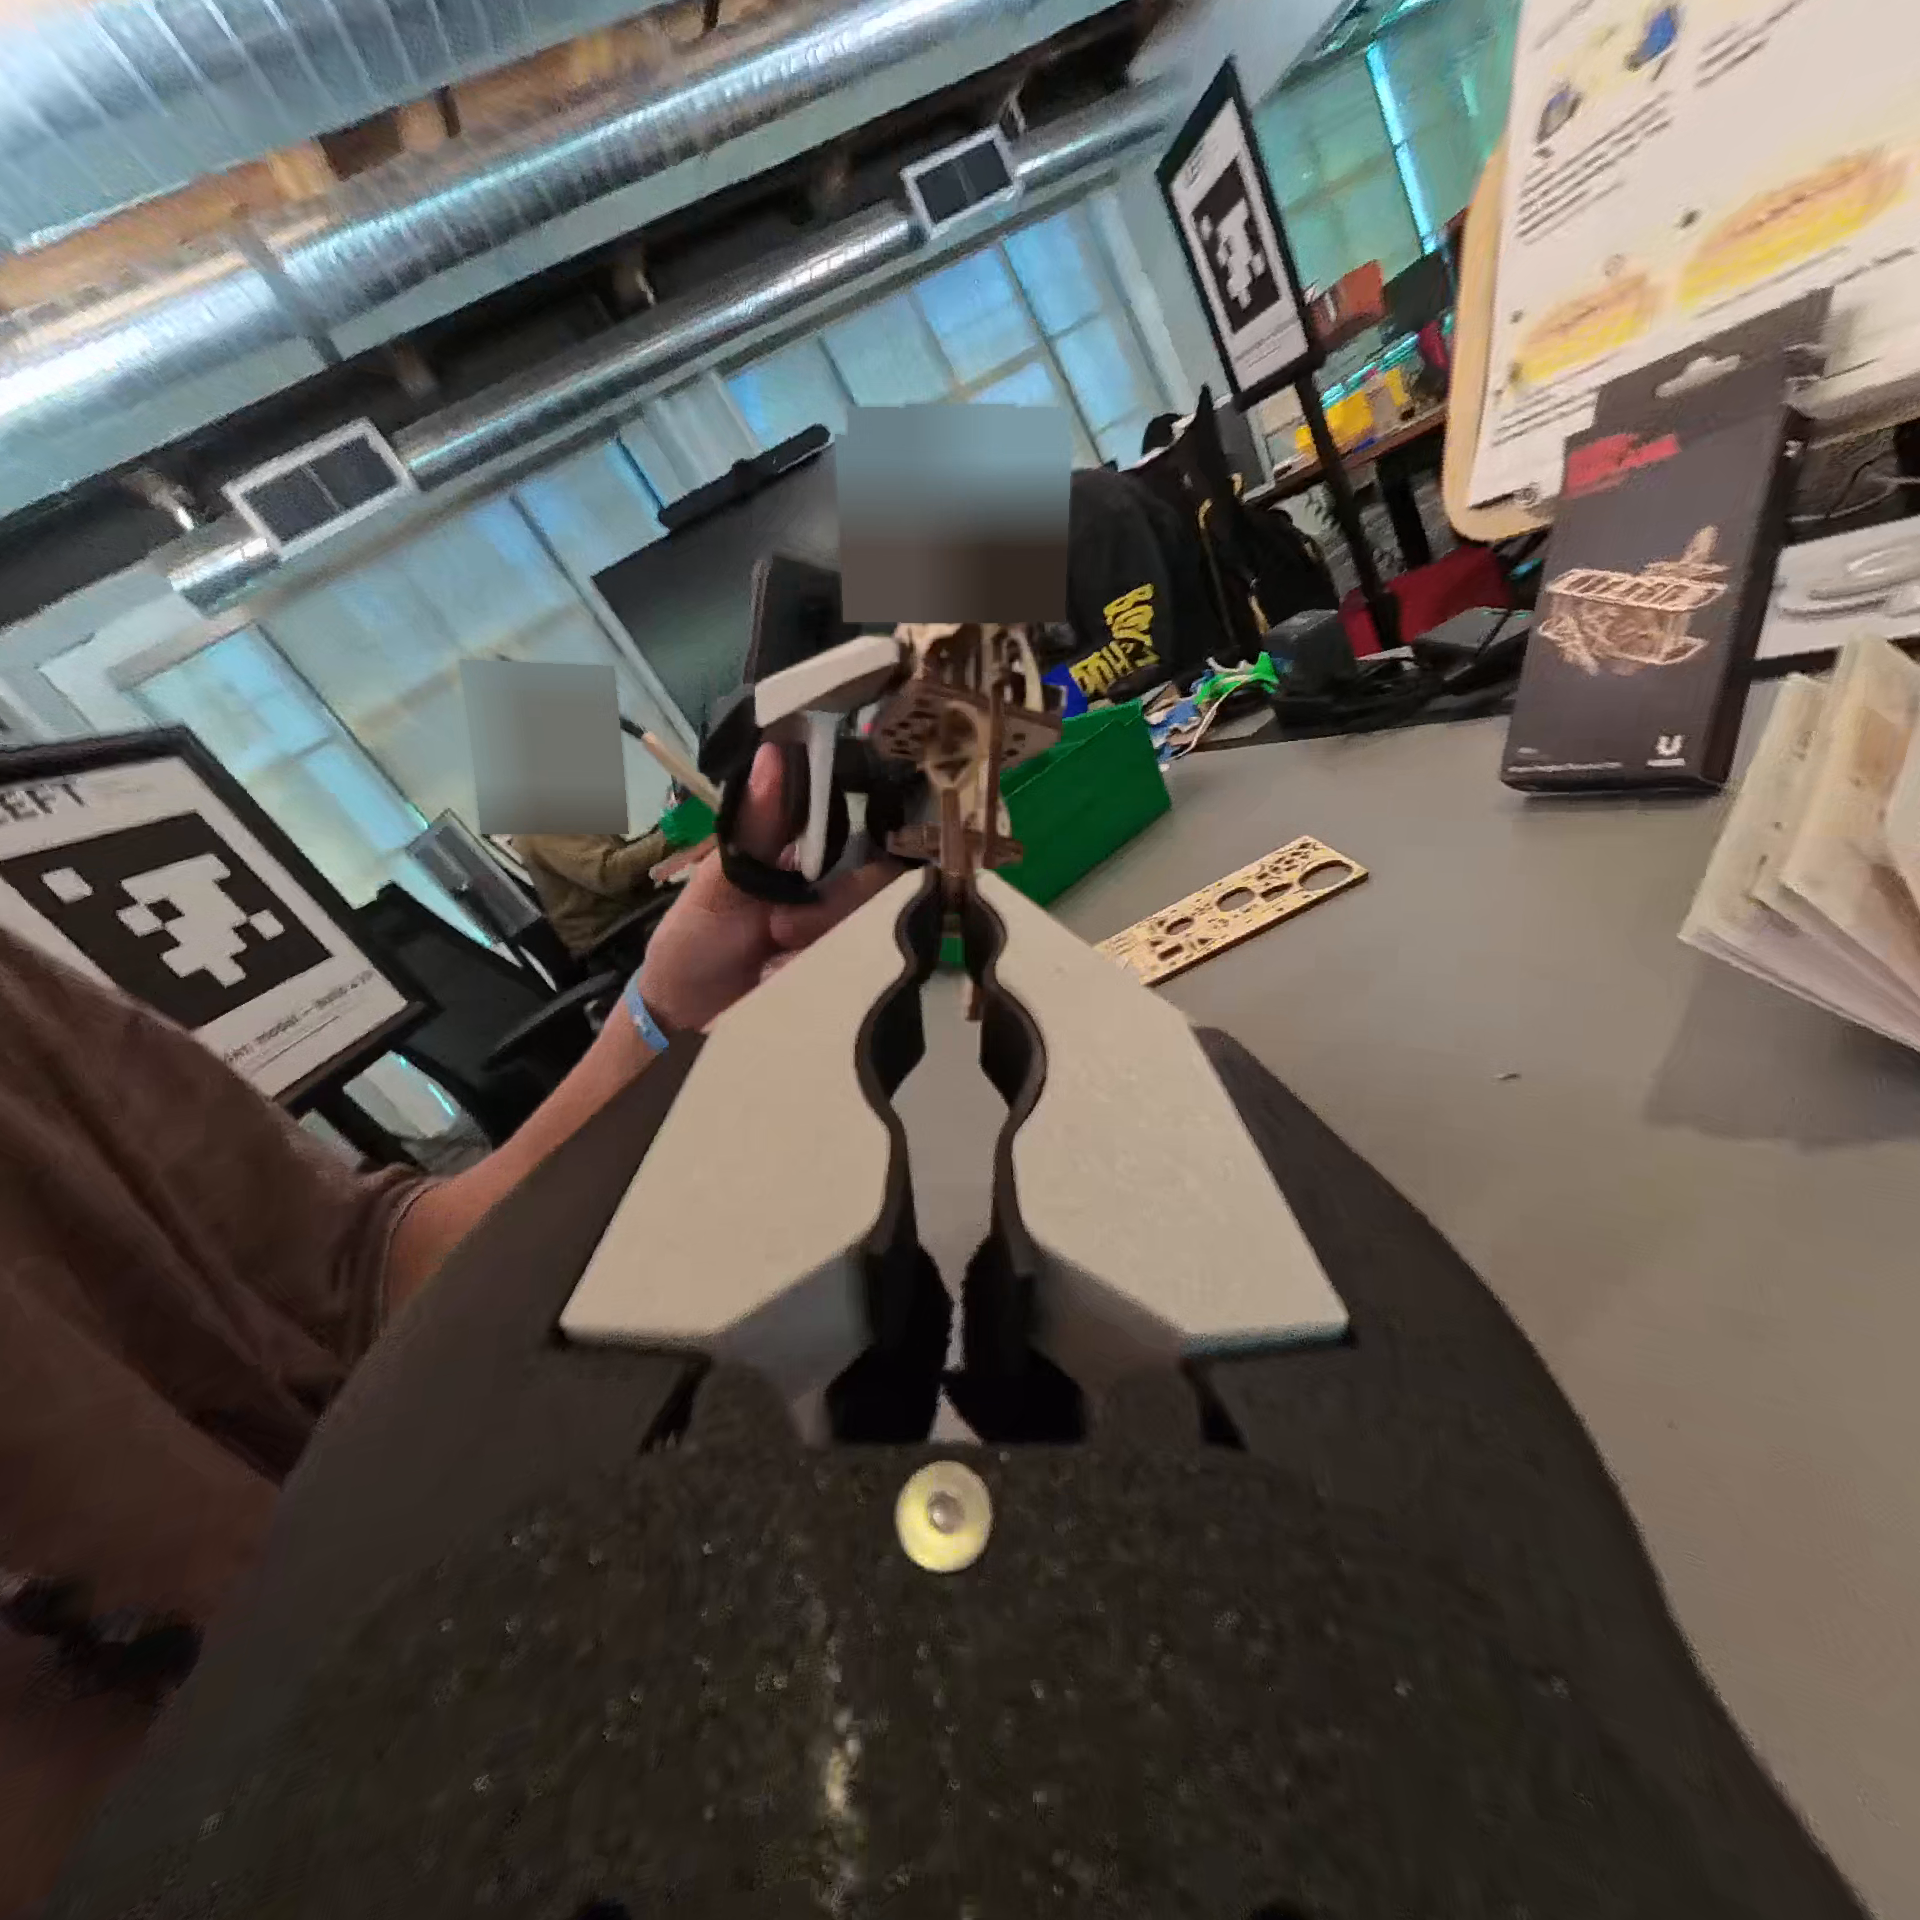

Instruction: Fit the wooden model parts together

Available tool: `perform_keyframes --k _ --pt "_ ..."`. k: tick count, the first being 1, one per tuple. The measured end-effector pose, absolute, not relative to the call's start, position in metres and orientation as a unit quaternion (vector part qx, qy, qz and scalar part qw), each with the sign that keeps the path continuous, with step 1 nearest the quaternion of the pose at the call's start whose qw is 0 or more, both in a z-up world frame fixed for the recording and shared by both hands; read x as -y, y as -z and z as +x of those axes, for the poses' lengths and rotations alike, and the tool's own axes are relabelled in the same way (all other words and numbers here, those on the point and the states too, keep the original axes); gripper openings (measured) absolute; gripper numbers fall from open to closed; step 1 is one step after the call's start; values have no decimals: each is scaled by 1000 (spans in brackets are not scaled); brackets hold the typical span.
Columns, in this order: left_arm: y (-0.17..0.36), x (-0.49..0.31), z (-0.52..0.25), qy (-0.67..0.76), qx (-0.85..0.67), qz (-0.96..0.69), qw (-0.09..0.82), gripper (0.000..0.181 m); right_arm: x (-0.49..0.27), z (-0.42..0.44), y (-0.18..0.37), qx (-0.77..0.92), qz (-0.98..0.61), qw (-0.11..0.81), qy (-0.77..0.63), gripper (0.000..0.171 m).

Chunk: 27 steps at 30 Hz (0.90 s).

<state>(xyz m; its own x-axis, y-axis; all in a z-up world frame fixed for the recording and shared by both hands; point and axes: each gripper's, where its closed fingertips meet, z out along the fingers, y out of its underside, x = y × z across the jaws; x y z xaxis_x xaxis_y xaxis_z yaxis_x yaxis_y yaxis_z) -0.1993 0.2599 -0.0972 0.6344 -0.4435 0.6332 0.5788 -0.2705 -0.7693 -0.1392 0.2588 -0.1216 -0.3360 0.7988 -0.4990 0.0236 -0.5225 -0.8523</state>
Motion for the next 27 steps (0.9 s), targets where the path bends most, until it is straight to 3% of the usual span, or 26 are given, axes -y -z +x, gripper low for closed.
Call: perform_keyframes --k 15,19,27 --pt "85 -246 -190 403 21 -677 616 39 -265 -142 120 406 -533 283 -686 2" --pt "87 -247 -193 387 21 -685 617 39 -241 -139 101 430 -490 249 -716 2" --pt "96 -250 -201 330 24 -716 615 39 -217 -149 100 531 -505 277 -622 2"
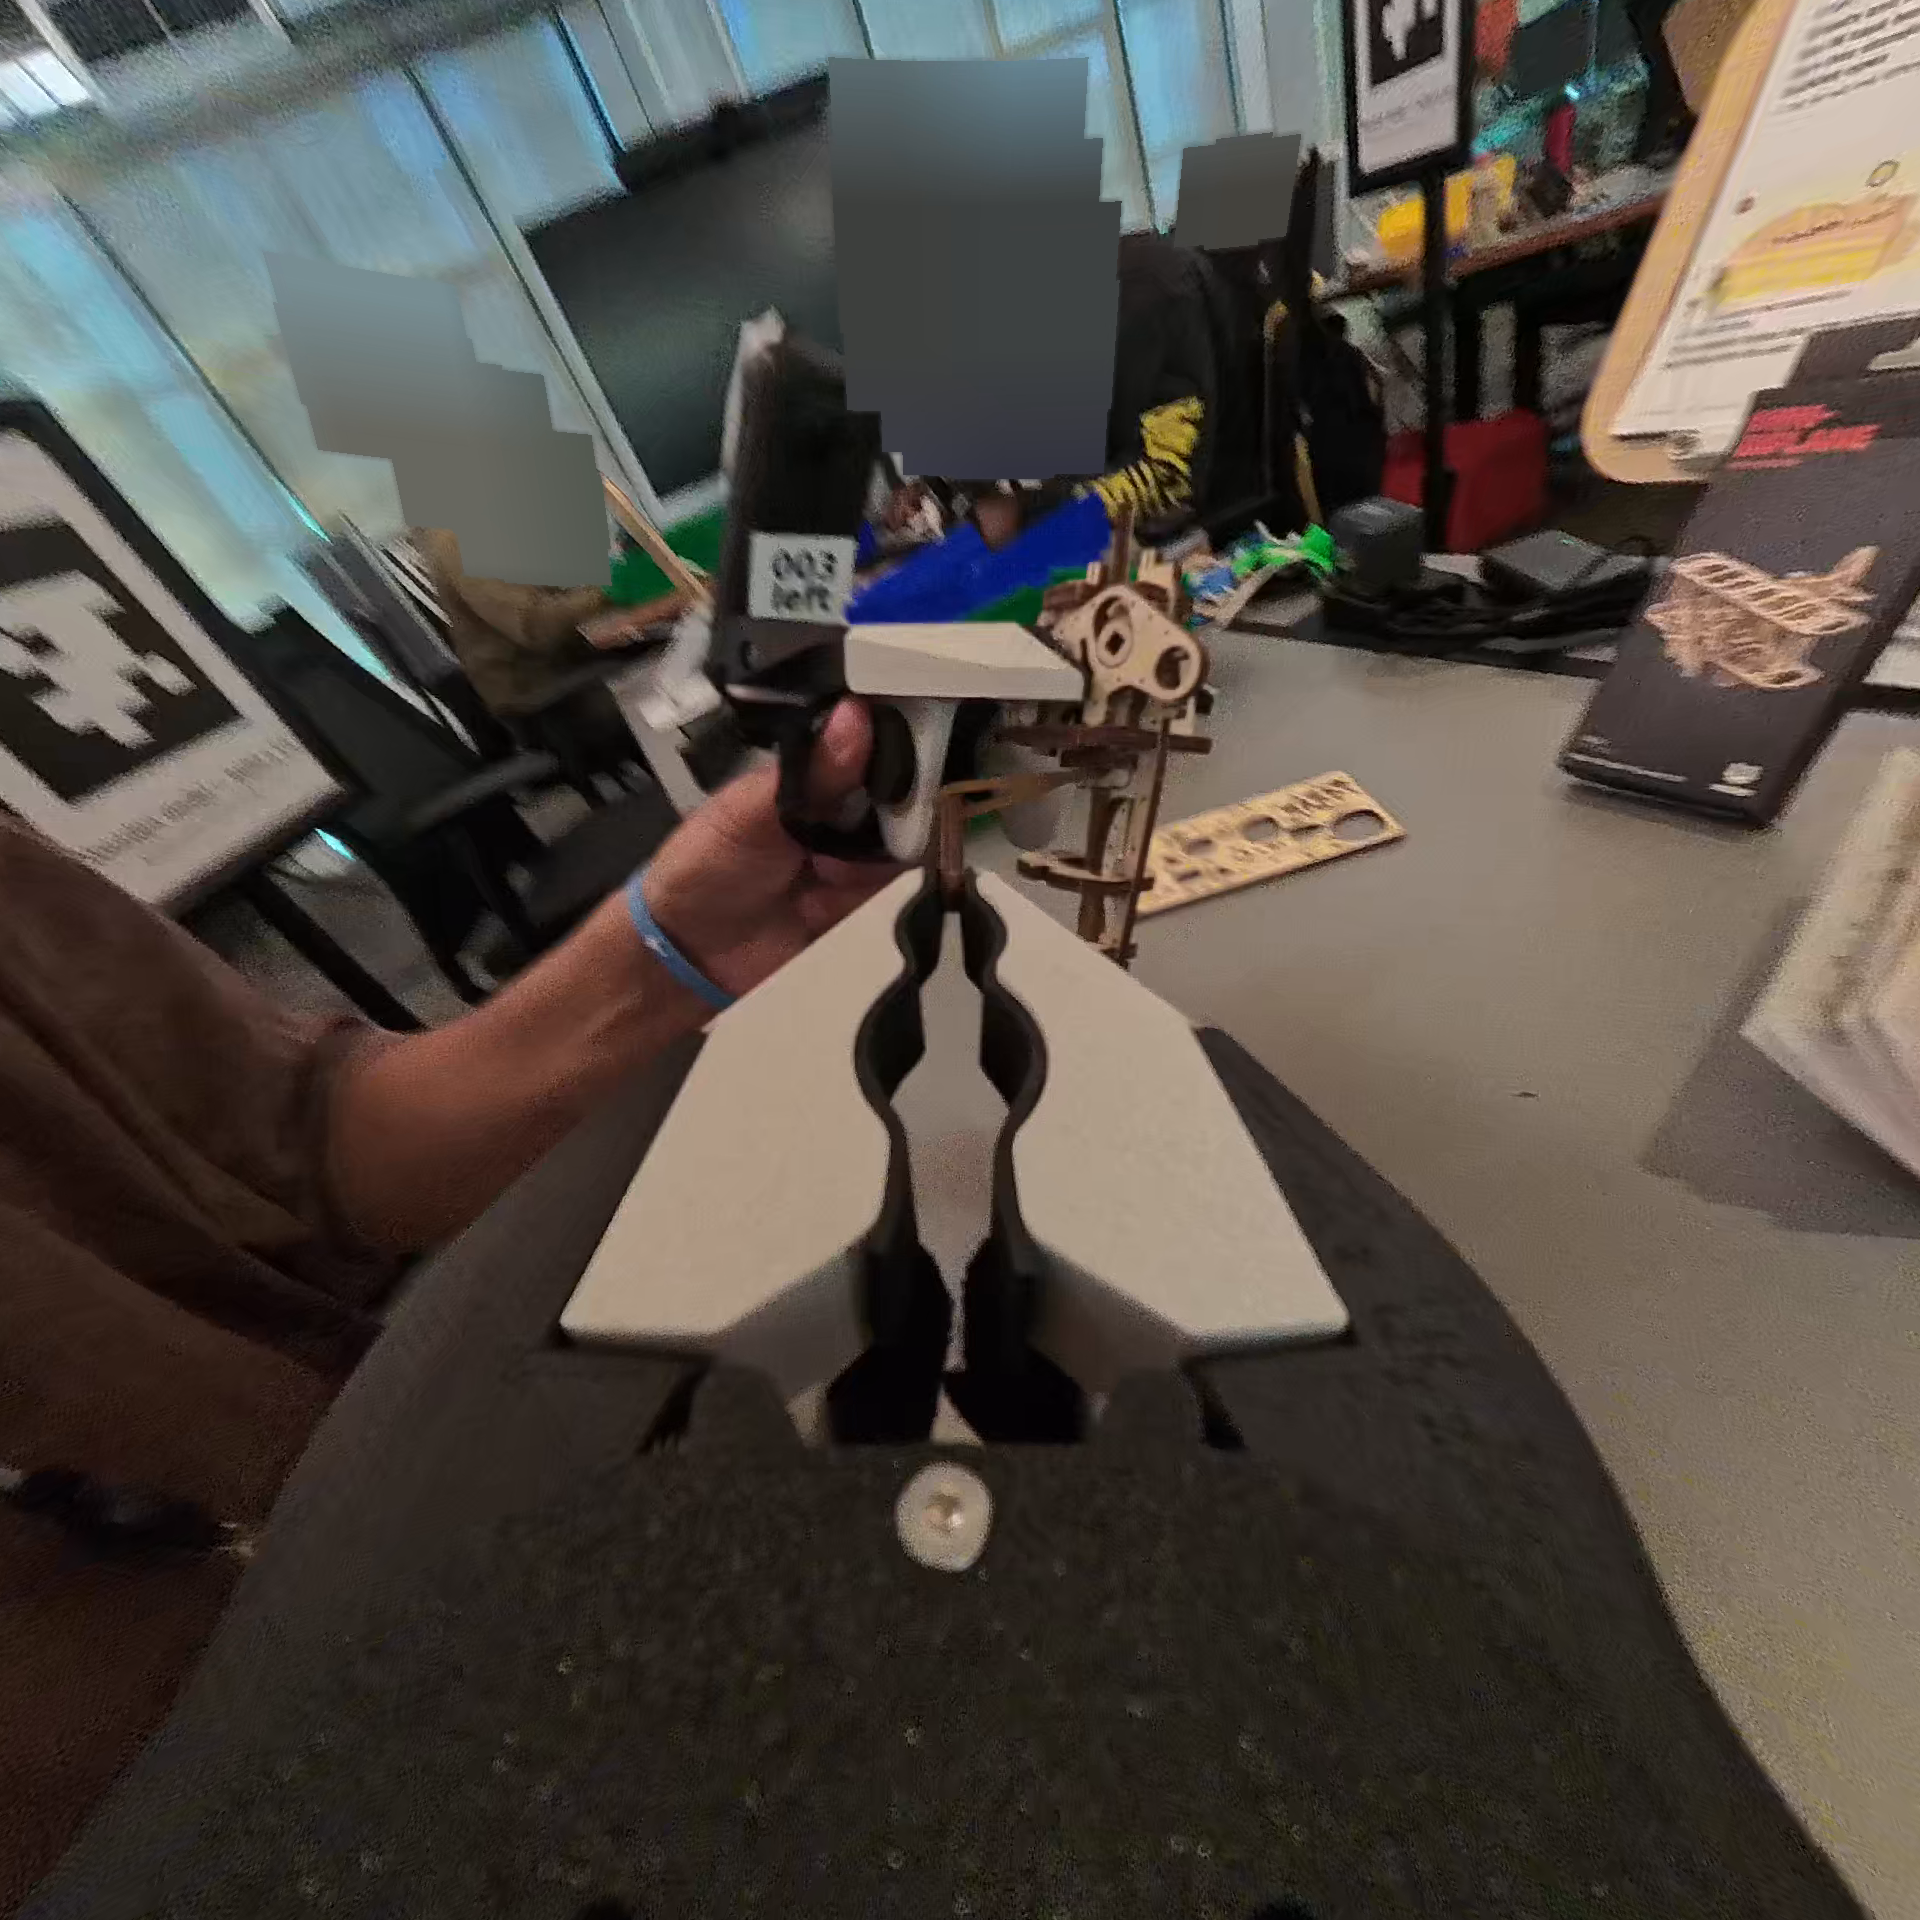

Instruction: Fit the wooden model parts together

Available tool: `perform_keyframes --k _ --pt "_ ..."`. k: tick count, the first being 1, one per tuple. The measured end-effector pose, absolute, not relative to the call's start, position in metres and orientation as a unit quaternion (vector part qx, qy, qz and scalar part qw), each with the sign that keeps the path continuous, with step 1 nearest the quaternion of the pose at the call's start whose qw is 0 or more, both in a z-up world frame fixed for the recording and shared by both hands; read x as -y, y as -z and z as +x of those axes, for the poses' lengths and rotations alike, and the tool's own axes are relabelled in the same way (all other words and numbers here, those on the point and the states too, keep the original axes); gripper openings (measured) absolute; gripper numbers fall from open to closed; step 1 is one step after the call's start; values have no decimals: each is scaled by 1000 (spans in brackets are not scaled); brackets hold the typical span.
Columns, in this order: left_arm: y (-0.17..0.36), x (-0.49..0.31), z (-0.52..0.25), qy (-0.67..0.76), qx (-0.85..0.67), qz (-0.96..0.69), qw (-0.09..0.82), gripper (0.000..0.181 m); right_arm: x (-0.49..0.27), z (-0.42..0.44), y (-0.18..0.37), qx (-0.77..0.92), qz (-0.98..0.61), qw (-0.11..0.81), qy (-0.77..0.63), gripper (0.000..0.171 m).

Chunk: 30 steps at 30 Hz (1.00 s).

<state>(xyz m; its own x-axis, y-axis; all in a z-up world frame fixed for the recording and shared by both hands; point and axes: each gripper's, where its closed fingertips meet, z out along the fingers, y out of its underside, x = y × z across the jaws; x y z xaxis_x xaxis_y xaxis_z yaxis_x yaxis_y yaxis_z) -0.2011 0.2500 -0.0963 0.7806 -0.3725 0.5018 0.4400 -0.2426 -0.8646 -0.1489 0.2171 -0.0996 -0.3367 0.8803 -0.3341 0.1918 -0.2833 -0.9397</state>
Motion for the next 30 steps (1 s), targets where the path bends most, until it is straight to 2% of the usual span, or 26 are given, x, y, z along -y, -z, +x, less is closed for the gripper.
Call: perform_keyframes --k 4,7,20,30 --pt "99 -251 -197 303 7 -734 608 39 -222 -161 113 615 -554 312 -466 2" --pt "95 -251 -196 293 0 -736 611 39 -220 -164 116 667 -561 301 -387 2" --pt "89 -244 -188 280 -33 -738 613 39 -224 -169 111 745 -551 288 -243 2" --pt "87 -238 -177 254 -82 -745 612 39 -217 -160 109 785 -552 214 -181 2"
